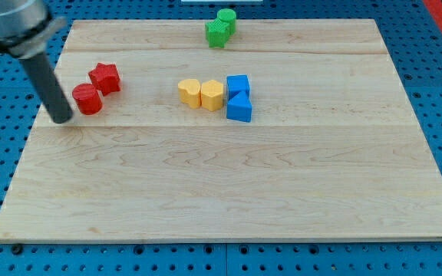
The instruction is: Move the red star to the left of the green star along with the red circle
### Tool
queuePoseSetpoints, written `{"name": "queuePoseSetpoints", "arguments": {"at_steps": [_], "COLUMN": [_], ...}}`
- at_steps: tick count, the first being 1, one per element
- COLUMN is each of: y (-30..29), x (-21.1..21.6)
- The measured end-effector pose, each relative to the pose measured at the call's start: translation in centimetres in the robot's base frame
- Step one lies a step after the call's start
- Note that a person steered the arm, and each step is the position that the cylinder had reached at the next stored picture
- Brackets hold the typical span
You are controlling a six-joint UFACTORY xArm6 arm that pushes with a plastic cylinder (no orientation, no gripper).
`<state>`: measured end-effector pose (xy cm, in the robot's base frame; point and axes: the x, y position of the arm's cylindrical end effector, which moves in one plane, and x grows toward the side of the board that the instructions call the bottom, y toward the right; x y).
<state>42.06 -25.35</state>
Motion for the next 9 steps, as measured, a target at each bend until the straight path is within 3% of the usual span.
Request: {"name": "queuePoseSetpoints", "arguments": {"at_steps": [1, 2, 3, 4, 6, 7, 9], "y": [1.8, 0.0, -0.4, 4.3, 4.2, 7.2, 8.3], "x": [-4.1, -4.5, 0.6, 0.2, -7.3, -10.3, -14.8]}}
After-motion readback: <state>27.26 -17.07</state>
